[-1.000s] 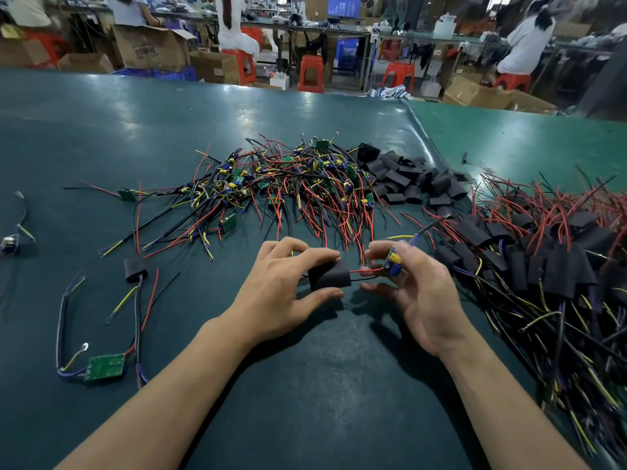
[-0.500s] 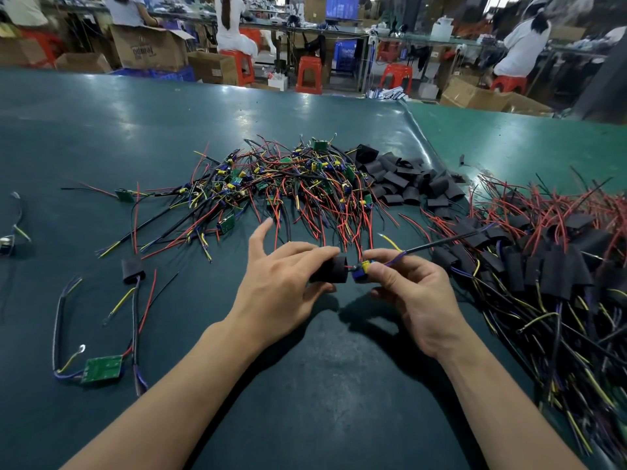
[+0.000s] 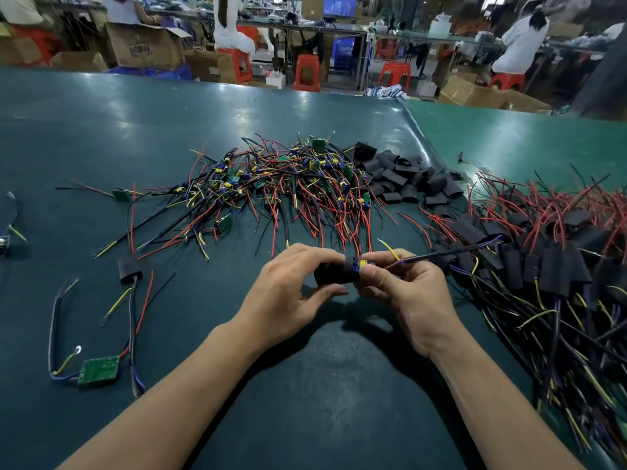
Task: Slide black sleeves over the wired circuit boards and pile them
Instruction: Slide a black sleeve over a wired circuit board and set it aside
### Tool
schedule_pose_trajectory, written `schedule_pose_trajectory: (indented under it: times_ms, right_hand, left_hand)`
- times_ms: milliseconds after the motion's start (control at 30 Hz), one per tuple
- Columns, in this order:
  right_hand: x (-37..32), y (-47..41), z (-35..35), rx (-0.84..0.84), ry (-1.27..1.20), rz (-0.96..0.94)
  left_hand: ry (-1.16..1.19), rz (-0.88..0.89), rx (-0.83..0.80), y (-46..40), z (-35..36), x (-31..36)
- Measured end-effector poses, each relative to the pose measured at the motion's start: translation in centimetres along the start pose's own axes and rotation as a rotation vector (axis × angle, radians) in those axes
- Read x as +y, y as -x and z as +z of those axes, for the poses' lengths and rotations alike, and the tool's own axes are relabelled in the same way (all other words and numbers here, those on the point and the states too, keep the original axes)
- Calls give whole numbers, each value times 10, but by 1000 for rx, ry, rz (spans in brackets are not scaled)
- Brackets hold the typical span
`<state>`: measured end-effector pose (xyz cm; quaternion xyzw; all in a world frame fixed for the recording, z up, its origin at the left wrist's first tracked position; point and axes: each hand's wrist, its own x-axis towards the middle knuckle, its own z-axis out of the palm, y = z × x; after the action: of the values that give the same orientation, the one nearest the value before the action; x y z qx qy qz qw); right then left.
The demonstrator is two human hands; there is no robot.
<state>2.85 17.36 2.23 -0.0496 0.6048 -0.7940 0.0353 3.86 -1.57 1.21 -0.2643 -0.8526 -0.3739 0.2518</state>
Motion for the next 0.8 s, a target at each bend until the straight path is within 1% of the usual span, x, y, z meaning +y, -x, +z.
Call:
schedule_pose_trajectory:
  times_ms: [133,200,267,333,400,500,700,800]
  right_hand:
    - [1,1,1,-2,124,-40]
    - [2,2,3,11,148,-67]
    - [2,3,3,-1,145,-67]
    - [1,4,2,-38,118,-37]
    - [-1,4,0,-41,79,-17]
    - [-3,3,0,-4,90,-30]
    - [1,3,4,-16,185,-81]
    - [3,2,3,-22,215,-83]
  left_hand:
    - [6,17,6,-1,1,-2]
    - [13,23,0,-1,2,-2]
    - [34,-7,-3,-1,3,-2]
    - [72,-71,30,-1,2,-4]
    - [89,-103,71,-1,1,-5]
    - [69,-73,74,-1,-1,-5]
    - [52,22,37,-1,0,-1]
    - [57,26,24,-1,1,-1]
